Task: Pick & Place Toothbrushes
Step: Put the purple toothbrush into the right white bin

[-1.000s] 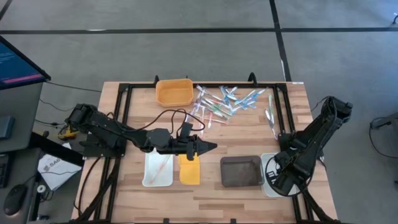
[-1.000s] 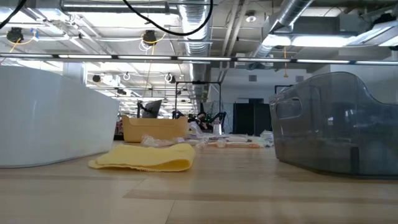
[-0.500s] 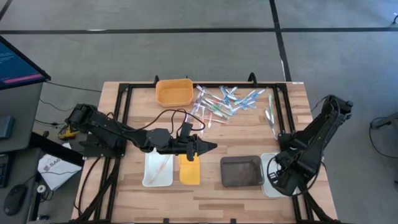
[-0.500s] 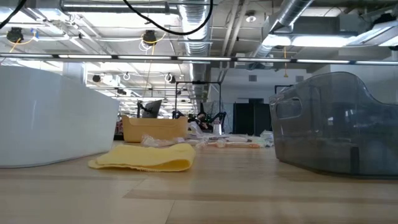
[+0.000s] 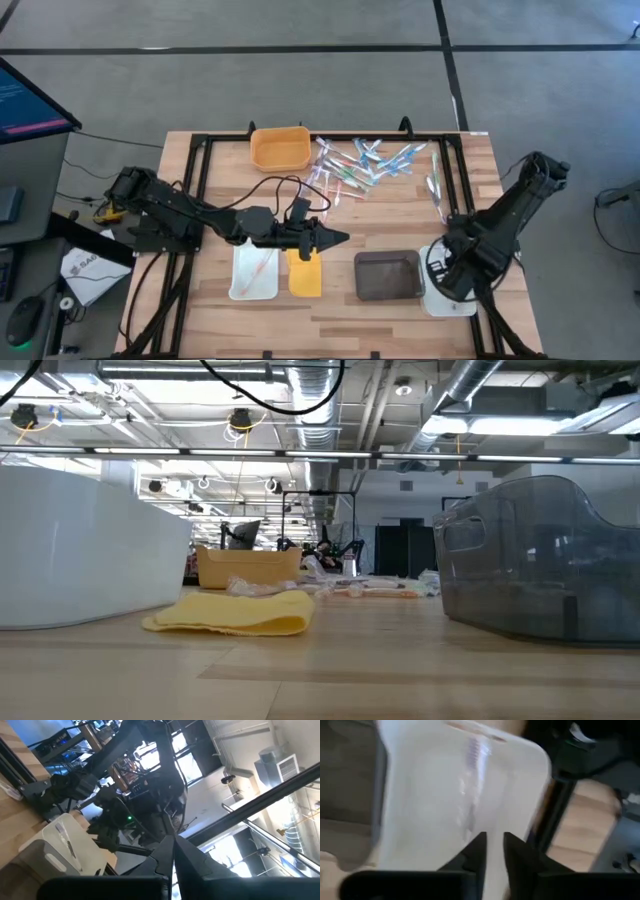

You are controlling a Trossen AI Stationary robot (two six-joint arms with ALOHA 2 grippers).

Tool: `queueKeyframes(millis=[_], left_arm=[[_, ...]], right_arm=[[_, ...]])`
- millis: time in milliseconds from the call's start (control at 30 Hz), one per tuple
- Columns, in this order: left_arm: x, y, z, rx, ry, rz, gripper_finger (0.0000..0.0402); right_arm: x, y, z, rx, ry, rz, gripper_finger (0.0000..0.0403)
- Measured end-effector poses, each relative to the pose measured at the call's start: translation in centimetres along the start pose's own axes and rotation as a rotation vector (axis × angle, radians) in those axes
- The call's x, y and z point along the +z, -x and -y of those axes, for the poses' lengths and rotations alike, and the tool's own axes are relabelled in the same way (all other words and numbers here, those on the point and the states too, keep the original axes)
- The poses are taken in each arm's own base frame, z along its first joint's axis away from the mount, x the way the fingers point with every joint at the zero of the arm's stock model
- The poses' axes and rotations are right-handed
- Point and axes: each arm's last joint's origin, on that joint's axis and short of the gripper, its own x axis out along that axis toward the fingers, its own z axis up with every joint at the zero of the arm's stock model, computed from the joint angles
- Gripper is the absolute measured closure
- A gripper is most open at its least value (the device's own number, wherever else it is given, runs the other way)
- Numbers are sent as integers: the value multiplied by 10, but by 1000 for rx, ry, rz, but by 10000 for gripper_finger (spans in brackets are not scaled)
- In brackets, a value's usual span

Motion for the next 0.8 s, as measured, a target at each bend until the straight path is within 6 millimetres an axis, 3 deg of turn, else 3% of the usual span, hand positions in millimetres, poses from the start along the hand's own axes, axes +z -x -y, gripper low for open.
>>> queueKeyframes(millis=[100,400,633,800], left_arm=[[0,0,0,-3,0,-2,394],[-1,0,1,-14,1,-19,394],[-2,0,1,-25,0,-38,394],[-2,0,1,-26,0,-39,394]], right_arm=[[7,-4,-5,11,27,15,396],[22,-11,-5,-101,-28,63,399],[20,-39,-14,-14,-33,13,400],[19,-43,-16,13,-7,7,401]])
